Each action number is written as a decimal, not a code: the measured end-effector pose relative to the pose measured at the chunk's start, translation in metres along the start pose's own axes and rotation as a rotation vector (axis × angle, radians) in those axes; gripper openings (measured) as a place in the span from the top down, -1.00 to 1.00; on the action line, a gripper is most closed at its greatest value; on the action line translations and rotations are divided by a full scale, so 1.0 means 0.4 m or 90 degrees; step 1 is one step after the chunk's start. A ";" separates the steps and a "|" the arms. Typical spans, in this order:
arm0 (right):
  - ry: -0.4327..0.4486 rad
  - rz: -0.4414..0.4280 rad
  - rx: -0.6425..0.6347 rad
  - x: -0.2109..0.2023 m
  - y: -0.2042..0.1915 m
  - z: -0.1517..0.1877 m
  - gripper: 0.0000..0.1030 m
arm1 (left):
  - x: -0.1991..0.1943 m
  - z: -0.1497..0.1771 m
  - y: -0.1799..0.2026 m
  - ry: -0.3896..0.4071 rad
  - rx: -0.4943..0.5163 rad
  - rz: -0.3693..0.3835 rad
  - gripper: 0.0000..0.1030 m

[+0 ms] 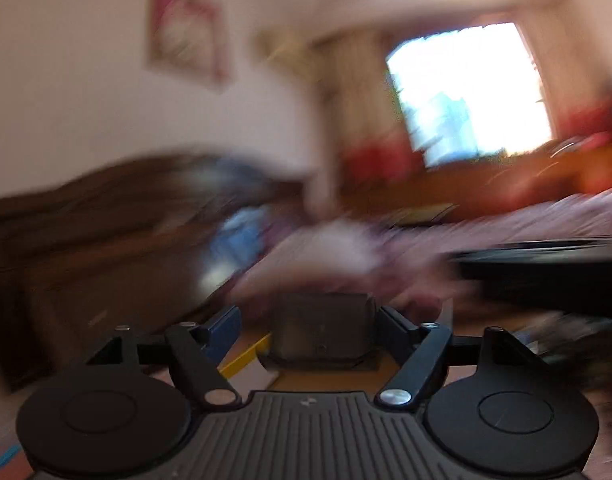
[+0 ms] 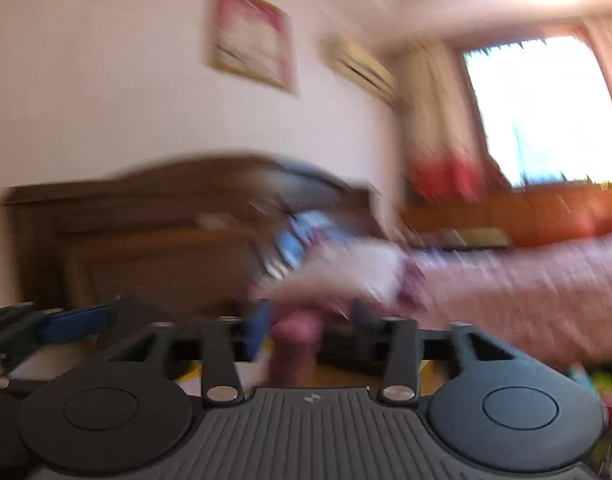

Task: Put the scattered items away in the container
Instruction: 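Carry both held toys to the yellow box and open both tools, then grasp the red disc with the right tool while the left tool grasps the grey toy car, then carry the red disc and toy car to the yellow box and release both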

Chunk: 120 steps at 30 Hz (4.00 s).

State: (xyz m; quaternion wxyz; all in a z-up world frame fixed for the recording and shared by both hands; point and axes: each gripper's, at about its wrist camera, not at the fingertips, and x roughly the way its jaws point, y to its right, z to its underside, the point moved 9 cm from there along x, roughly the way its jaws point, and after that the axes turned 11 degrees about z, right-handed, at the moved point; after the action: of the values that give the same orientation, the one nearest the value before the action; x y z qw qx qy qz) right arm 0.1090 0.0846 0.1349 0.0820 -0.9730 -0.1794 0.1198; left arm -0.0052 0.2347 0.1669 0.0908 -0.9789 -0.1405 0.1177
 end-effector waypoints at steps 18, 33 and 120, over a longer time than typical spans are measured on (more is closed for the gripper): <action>-0.207 0.135 0.022 -0.234 0.614 0.480 -0.88 | -0.373 0.251 0.483 0.260 0.050 0.180 -1.00; 0.113 0.334 -0.100 -0.511 0.822 0.269 -0.06 | -0.262 0.172 0.757 0.270 -0.021 0.351 -0.98; -0.025 0.032 0.374 -0.280 1.010 0.258 -0.38 | 0.337 0.237 1.137 -0.043 -0.003 0.479 -0.21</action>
State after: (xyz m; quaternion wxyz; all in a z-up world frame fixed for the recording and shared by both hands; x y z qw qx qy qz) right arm 0.1136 -0.3170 -0.0229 0.3541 -0.9092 -0.1141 0.1871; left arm 0.2118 -0.1409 -0.0473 0.0340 -0.9578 0.2259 0.1745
